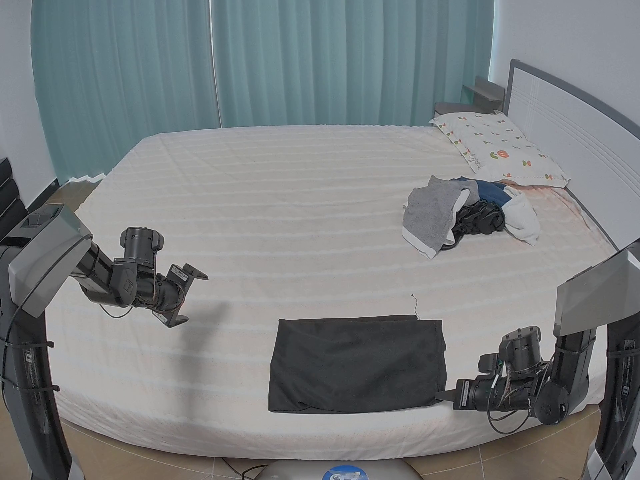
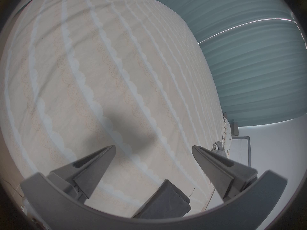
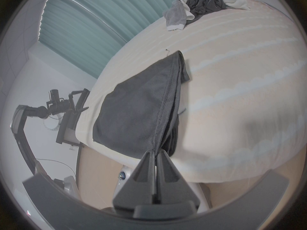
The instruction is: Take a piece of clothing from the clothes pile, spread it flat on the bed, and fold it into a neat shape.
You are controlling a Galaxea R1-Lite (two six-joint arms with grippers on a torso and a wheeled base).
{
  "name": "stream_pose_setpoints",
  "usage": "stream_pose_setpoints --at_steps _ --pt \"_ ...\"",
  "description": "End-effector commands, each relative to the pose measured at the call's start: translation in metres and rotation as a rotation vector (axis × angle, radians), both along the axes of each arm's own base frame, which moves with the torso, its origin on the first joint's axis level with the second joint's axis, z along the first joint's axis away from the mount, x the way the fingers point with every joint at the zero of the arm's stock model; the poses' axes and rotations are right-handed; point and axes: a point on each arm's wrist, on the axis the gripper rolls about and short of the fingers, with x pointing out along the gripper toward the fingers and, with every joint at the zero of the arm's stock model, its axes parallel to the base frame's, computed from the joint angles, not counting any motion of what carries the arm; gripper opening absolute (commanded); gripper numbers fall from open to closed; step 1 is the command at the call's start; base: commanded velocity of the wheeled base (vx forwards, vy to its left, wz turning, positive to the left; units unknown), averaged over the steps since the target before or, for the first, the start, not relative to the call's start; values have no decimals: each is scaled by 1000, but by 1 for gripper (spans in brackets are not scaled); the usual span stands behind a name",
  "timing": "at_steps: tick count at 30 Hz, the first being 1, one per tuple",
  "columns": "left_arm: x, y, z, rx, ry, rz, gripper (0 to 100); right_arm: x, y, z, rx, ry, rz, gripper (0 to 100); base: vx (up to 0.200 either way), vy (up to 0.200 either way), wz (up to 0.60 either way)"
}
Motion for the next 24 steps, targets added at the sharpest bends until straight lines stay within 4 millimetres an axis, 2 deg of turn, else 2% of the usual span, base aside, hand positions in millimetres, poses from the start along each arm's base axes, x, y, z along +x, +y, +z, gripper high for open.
stream_pose_setpoints --at_steps 1,10,18,19,22,24 --pt "0 0 -1 0 2 0 100 -8 -7 -1 -25 20 1 0 0 0 0" --pt "0 0 -1 0 0 0 100 -12 -19 -3 -47 31 -11 0 0 0 0" --pt "0 0 -1 0 2 0 100 -8 -18 -6 -41 17 -9 0 0 0 0" --pt "0 0 -1 0 2 0 100 -8 -18 -6 -40 15 -12 100 0 0 0" --pt "0 0 -1 0 2 0 100 -6 -18 -3 -32 -8 -14 100 0 0 0" --pt "0 0 -1 0 2 0 100 7 -18 6 -3 -97 -32 100 0 0 0"
